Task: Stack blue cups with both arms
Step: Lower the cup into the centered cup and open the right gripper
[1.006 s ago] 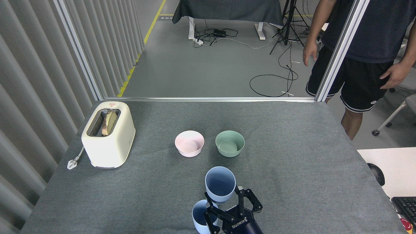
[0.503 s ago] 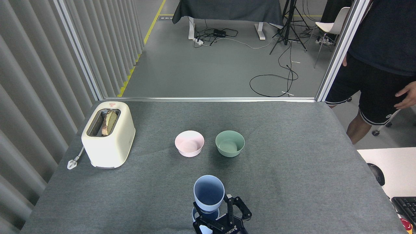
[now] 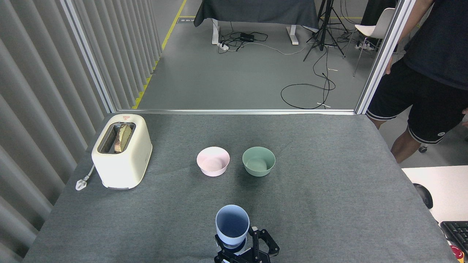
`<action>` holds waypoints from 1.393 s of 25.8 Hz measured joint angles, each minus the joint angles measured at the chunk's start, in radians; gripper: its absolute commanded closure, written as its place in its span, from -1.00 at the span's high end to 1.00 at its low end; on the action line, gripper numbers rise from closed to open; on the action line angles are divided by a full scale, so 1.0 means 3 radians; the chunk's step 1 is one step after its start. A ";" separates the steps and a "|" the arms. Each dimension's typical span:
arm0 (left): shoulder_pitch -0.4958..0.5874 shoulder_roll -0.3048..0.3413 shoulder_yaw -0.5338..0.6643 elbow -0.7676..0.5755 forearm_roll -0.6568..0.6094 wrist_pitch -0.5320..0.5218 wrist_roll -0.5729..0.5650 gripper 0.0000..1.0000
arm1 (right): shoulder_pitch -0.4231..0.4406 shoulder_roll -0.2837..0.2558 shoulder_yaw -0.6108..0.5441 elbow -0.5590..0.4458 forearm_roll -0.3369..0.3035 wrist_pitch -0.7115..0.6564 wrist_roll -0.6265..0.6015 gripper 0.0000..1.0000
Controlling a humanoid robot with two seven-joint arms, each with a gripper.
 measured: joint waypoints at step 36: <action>0.0003 0.0005 0.0032 -0.0019 0.0002 -0.0020 -0.0004 1.00 | 0.0078 0.0057 -0.0506 -0.0190 -0.0258 0.0021 -0.0956 1.00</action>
